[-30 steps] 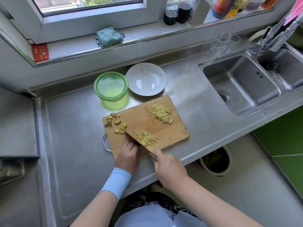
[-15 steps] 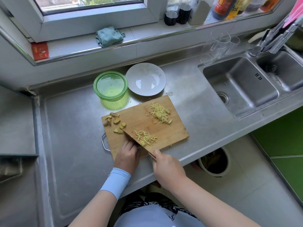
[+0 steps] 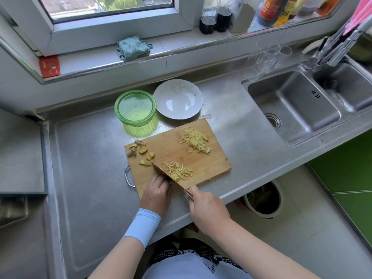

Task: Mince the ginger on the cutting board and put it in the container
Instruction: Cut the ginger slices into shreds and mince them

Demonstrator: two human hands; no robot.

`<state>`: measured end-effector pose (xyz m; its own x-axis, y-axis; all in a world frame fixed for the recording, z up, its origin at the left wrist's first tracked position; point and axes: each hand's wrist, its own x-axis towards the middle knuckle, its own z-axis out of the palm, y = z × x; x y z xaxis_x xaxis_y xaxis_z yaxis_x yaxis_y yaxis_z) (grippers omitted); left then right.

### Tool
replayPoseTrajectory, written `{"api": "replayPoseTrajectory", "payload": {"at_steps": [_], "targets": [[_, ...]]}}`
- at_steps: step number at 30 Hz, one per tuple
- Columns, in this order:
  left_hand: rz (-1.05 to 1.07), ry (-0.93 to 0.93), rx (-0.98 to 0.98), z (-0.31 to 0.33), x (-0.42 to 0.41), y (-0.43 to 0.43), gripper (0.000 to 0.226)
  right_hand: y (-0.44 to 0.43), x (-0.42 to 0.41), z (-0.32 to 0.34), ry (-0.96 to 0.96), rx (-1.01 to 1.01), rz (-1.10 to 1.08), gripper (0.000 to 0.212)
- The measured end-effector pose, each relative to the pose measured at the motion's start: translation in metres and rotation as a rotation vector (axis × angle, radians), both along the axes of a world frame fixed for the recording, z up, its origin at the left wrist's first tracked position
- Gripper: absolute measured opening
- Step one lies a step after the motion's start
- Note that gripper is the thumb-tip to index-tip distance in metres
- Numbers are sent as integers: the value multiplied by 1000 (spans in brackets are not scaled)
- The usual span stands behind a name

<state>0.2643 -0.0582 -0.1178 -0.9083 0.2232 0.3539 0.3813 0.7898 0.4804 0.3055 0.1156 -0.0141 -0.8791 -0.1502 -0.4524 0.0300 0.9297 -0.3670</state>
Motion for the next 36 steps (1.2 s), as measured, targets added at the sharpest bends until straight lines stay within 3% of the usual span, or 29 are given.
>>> {"api": "replayPoseTrajectory", "payload": {"at_steps": [11, 20, 26, 36], "targets": [[11, -22, 2, 0, -1, 1, 23, 18, 26, 5, 0, -6, -37, 17], [27, -59, 6, 0, 0, 2, 22, 7, 7, 6, -5, -28, -10, 12], [29, 18, 1, 5, -1, 3, 21, 15, 23, 13, -19, 20, -27, 15], [18, -62, -20, 6, 1, 1, 22, 1, -2, 1, 0, -51, -44, 7]]}}
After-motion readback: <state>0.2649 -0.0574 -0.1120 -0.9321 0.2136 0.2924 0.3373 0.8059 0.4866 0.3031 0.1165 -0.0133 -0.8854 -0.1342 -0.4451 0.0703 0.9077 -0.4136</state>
